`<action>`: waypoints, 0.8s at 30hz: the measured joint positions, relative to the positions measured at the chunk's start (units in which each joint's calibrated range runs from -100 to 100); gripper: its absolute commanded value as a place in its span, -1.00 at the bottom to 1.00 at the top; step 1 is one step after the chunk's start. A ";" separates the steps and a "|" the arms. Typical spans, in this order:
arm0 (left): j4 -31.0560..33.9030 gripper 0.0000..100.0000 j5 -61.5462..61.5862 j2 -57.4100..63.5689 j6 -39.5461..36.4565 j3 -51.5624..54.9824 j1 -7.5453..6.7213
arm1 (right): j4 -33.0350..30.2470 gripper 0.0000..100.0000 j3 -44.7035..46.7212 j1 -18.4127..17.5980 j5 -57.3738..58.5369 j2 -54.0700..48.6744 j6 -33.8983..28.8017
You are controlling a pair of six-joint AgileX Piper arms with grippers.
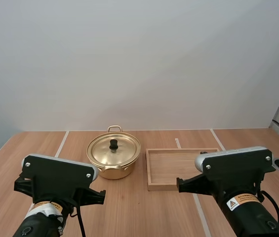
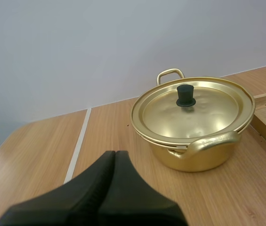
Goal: Open the pot, put the pineapple inside, and close it
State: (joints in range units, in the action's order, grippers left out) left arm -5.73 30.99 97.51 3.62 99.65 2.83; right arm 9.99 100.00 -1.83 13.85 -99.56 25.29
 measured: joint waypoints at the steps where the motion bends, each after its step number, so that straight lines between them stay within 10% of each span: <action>1: 0.00 -1.00 0.00 0.00 0.00 0.00 0.00 | 0.01 -1.00 0.00 0.00 0.50 0.00 -0.42; 24: 0.00 -1.00 -0.35 0.00 0.00 0.00 0.00 | -1.76 -1.00 0.00 0.00 16.40 0.00 -11.51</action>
State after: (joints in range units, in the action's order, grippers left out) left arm -5.73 30.64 97.51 3.62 99.65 2.83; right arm 8.22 100.00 -1.83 30.24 -99.56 13.77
